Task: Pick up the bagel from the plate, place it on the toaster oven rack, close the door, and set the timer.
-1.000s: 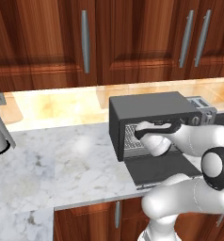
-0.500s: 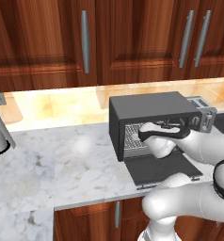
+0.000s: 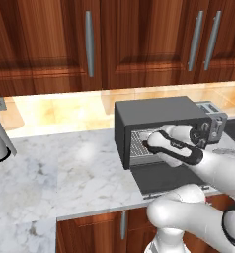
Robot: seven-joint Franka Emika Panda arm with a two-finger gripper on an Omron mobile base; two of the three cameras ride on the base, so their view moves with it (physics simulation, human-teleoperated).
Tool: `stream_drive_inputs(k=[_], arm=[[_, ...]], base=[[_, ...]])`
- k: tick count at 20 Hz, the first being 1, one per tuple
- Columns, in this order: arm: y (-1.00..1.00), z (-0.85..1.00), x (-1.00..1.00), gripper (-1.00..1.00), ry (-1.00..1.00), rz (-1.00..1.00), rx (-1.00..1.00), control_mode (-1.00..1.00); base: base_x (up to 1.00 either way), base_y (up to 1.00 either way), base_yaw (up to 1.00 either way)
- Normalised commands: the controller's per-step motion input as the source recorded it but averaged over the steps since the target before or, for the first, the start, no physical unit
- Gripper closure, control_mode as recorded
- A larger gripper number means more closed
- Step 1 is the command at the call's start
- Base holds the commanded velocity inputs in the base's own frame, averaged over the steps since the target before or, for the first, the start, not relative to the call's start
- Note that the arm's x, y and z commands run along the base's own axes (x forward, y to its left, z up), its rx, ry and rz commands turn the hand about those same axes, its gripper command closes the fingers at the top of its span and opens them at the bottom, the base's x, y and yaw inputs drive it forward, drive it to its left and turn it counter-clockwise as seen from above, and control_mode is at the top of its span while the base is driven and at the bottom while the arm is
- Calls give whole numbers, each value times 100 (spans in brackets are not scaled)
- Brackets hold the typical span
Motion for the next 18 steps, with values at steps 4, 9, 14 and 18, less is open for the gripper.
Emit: stream_drive_inputs(k=[4, 9, 14, 18], arm=[[-39, 59, -65, -100, 21, -1, -3, -100], [-45, 36, -84, -100, 38, -3, -8, -100], [-38, 45, -96, -100, 38, -3, -4, -100], [-36, 57, -91, -100, 34, -2, 0, -100]], base=[[0, 0, 0], [0, 0, 0], [0, 0, 0], [0, 0, 0]])
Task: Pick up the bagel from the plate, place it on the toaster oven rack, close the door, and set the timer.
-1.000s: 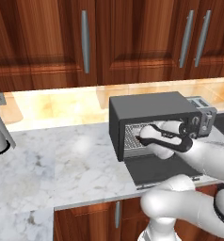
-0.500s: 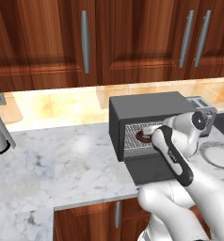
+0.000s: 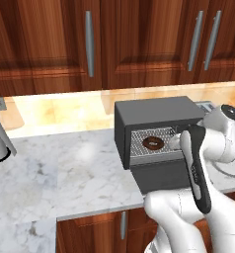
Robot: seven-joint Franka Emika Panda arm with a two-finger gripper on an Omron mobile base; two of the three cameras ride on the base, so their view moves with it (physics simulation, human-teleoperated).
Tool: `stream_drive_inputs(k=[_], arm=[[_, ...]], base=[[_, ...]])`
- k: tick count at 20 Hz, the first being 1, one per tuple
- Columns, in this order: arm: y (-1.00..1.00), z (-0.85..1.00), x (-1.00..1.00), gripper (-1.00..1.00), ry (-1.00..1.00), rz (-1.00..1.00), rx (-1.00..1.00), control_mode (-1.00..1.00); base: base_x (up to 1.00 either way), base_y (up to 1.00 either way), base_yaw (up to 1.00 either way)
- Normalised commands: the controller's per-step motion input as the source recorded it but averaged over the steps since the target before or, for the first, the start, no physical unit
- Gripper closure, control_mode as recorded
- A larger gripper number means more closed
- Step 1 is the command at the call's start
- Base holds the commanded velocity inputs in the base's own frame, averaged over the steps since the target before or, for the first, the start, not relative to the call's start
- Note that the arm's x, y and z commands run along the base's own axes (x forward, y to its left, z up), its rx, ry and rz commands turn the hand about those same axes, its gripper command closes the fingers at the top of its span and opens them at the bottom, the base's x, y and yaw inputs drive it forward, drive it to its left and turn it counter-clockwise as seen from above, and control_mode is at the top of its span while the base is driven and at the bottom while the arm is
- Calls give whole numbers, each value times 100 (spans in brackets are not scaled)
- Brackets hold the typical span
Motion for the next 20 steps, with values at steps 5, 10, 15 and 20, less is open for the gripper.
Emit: stream_drive_inputs(k=[5, 10, 15, 20], arm=[[-39, 7, -100, -100, 18, -9, 14, -100], [-37, -10, -96, -100, -1, -17, 23, -100], [-17, -15, -28, -100, -4, -17, 35, -100], [-2, -10, 9, -100, 3, -17, 27, -100]], base=[[0, 0, 0], [0, 0, 0], [0, 0, 0], [0, 0, 0]])
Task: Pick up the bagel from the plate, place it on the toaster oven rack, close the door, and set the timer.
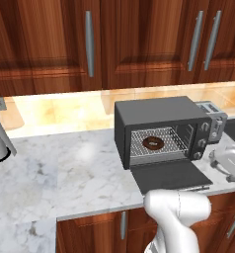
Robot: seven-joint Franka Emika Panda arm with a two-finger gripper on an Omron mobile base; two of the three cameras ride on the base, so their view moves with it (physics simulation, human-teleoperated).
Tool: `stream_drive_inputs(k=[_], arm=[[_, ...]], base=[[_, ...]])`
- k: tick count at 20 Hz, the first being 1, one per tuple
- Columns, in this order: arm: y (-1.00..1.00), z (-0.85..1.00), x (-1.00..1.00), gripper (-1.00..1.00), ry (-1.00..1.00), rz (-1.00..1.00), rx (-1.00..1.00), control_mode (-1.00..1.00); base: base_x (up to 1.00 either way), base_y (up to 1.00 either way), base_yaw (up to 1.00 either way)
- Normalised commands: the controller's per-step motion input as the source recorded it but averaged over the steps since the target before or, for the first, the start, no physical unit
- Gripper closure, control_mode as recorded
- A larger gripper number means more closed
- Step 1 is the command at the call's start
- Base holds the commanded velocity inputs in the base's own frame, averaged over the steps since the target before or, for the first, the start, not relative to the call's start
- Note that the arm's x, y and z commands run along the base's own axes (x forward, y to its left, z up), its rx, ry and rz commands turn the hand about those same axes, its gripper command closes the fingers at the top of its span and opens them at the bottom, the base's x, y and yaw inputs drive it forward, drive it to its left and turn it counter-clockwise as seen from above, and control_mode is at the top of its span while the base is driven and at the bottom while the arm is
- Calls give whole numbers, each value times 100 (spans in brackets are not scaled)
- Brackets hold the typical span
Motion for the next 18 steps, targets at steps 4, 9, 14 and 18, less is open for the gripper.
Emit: stream_drive_inputs(k=[4, 9, 14, 18], arm=[[-6, -14, 40, -100, 19, -16, 23, -100], [-16, -31, 42, -100, 32, -16, 18, -100], [-25, -49, 4, -100, 29, -13, 8, -100], [-22, -55, 0, -100, 16, -9, 5, -100]], base=[[0, 0, 0], [0, 0, 0], [0, 0, 0], [0, 0, 0]])
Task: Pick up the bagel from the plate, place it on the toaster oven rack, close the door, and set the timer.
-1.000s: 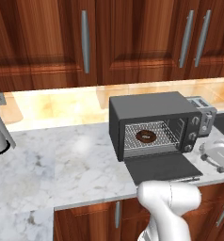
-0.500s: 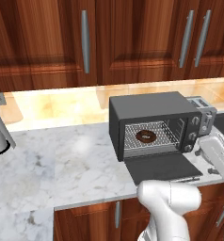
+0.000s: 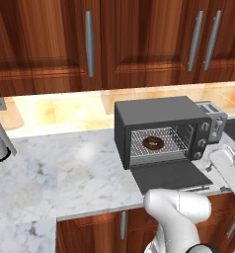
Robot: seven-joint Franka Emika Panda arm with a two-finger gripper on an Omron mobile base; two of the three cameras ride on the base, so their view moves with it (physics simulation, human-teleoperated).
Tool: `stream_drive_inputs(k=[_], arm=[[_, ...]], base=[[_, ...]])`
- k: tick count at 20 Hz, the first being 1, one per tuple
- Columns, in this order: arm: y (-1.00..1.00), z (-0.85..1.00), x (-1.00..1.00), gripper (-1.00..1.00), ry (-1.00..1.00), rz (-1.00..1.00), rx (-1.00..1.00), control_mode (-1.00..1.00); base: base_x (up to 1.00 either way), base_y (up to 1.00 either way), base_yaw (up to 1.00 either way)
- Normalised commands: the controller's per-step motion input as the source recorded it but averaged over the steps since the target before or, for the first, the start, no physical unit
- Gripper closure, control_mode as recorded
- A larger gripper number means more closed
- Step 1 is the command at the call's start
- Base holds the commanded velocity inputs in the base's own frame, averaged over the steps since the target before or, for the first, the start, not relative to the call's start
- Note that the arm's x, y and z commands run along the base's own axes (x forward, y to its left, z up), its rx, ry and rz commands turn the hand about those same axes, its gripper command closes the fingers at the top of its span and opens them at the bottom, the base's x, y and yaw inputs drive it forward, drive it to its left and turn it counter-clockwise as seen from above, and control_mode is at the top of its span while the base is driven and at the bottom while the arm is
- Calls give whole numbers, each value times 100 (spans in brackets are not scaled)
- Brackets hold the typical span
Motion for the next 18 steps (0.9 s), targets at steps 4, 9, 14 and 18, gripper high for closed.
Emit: stream_drive_inputs(k=[4, 9, 14, 18], arm=[[-4, -35, 2, -100, 4, -3, 5, -100], [0, -24, 27, -100, 0, 0, 5, -100], [0, -28, 61, -100, 1, 0, 4, -100], [-12, -47, 35, -100, 7, 0, 2, -100]], base=[[0, 0, 0], [0, 0, 0], [0, 0, 0], [0, 0, 0]])
